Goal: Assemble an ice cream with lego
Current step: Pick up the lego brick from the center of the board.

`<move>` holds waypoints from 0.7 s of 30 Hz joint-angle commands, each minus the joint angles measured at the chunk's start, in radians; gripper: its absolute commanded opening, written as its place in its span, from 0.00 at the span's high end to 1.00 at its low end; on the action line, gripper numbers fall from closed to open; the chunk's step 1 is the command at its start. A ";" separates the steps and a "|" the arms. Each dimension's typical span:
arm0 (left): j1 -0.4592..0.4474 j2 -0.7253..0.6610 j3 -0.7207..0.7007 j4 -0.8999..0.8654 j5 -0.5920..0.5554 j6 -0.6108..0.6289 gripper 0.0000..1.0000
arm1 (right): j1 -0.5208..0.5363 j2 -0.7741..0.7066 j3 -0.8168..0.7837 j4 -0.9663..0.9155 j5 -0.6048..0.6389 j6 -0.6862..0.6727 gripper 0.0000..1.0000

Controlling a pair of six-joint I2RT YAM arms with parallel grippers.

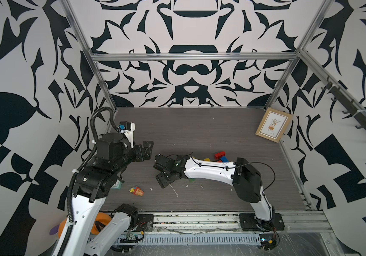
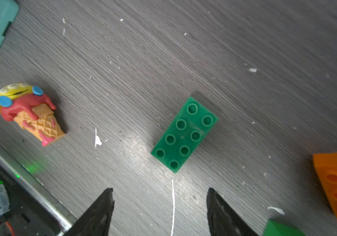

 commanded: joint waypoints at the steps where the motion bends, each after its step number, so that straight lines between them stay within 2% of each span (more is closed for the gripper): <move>1: 0.002 -0.025 -0.018 -0.057 -0.007 0.004 0.08 | -0.024 0.009 0.054 -0.031 -0.018 -0.013 0.26; 13: 0.004 -0.031 -0.065 -0.034 -0.025 0.026 0.02 | -0.052 0.127 0.159 0.010 -0.039 -0.059 0.27; 21: 0.003 -0.026 -0.107 -0.019 -0.026 0.025 0.00 | -0.051 0.159 0.201 0.031 -0.073 -0.089 0.35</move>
